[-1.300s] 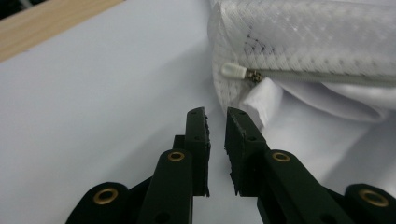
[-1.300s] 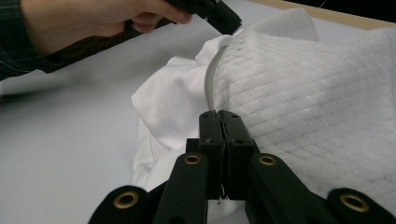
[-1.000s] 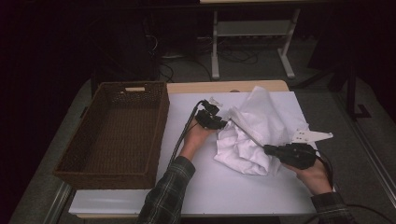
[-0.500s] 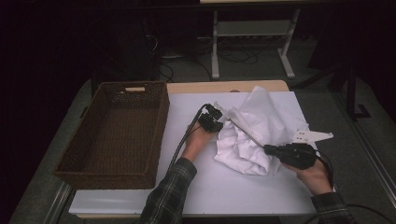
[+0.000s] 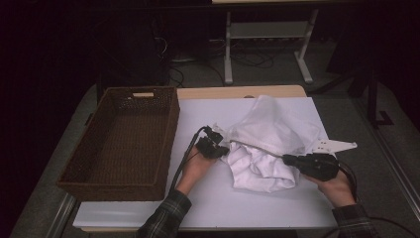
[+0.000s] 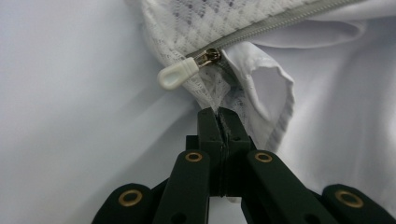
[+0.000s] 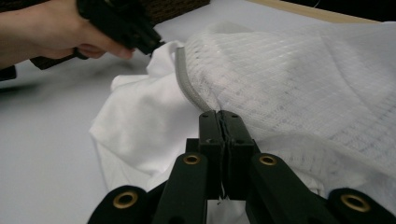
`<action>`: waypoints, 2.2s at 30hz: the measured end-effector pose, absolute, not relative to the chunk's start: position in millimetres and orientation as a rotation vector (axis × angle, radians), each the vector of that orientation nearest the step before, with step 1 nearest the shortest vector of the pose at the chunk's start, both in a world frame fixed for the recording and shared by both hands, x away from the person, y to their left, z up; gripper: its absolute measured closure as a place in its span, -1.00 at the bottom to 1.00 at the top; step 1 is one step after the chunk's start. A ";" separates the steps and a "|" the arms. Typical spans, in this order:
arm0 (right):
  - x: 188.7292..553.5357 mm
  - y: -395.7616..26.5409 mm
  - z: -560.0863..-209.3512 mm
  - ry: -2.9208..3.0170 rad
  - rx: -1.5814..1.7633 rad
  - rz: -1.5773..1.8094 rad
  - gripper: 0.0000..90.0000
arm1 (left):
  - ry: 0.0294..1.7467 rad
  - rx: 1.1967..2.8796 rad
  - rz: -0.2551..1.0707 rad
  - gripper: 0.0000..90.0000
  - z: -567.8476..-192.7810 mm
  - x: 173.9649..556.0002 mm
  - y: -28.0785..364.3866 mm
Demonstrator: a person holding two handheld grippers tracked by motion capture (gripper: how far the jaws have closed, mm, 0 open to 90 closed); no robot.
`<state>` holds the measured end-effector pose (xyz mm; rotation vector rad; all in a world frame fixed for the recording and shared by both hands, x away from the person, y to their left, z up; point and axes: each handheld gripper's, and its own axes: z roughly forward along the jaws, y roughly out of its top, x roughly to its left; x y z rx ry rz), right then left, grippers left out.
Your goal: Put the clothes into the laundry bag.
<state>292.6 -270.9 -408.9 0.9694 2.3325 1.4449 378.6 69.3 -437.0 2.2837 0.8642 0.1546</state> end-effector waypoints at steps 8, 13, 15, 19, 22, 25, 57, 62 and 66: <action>292.3 -270.3 -409.2 2.336 0.967 1.436 0.95 | 0.822 2.303 0.119 0.99 -434.6 344.5 81.4; 292.3 -270.2 -409.3 2.338 0.965 1.438 0.95 | 0.804 2.298 0.109 0.98 -433.3 331.1 87.4; 292.5 -269.5 -409.6 2.340 0.961 1.438 0.95 | 0.804 2.300 0.122 0.96 -434.4 330.1 88.7; 291.9 -269.1 -409.0 2.341 0.959 1.436 0.95 | 0.806 2.268 0.155 0.58 -424.3 322.1 93.4; 292.3 -269.3 -409.4 2.340 0.959 1.442 0.95 | 0.779 2.252 0.155 0.36 -413.3 309.3 97.5; 292.6 -268.5 -409.5 2.341 0.957 1.441 0.95 | 0.750 2.242 0.127 0.24 -408.4 296.3 99.3; 290.9 -266.3 -407.3 2.341 0.948 1.441 0.95 | 0.529 2.314 0.137 0.95 -419.2 294.3 18.7; 290.6 -266.2 -405.7 2.338 0.943 1.450 0.95 | 0.513 2.307 0.160 0.95 -412.1 299.6 15.5; 291.2 -264.8 -402.1 2.347 0.929 1.459 0.80 | 0.506 2.317 0.148 0.95 -416.4 300.4 13.2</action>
